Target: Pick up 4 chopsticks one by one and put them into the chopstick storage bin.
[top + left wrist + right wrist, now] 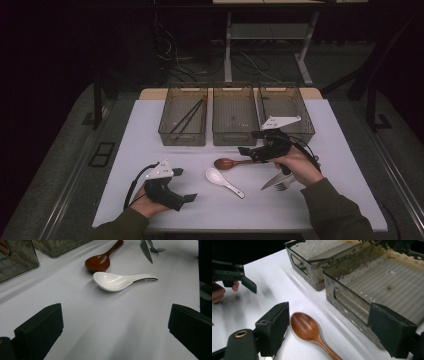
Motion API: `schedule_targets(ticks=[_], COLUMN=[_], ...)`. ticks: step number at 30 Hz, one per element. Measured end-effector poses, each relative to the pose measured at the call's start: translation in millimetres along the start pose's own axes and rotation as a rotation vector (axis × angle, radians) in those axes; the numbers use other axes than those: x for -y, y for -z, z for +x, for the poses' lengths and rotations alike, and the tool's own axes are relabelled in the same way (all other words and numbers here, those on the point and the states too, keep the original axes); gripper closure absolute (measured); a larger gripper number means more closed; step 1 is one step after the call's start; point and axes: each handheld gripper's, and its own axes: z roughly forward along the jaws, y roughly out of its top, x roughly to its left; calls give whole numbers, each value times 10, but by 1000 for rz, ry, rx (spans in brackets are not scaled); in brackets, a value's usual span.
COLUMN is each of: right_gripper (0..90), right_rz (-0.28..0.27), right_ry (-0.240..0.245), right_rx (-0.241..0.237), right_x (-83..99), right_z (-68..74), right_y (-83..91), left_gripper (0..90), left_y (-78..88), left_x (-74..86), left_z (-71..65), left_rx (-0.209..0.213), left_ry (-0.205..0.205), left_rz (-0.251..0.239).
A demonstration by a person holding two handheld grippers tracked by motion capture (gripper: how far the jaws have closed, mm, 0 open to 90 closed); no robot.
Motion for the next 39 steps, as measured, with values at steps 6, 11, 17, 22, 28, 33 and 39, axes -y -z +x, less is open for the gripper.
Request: schedule_targets(ticks=[6, 11, 17, 22, 28, 33, 39], right_gripper=[174, 174, 175, 174, 174, 163, 162], right_rz=[-8, -7, -16, -11, -4, 10, 19], right_ry=[-18, -32, -37, -35, -25, -18, -26], right_rx=[22, 34, 45, 55, 61, 67, 78], right_x=[148, 270, 403, 510, 659, 791, 968], right_z=[-39, -80, -108, -119, -116, -108, -106], right_y=[143, 248, 367, 458, 553, 626, 709], left_gripper=[0, 0, 0, 0, 0, 0, 0], left_y=[10, 7, 10, 17, 21, 23, 26], left_x=[2, -1, -3, -1, -3, -3, -4], left_z=[2, -7, -8, -4, -5, -7, -9], left_rx=[0, -1, -2, -4, -5, -7, -13], left_ry=[0, 2, 2, 3, 4, 5, 5], left_rz=[-3, -4, -4, -5, -9, -9, -12])
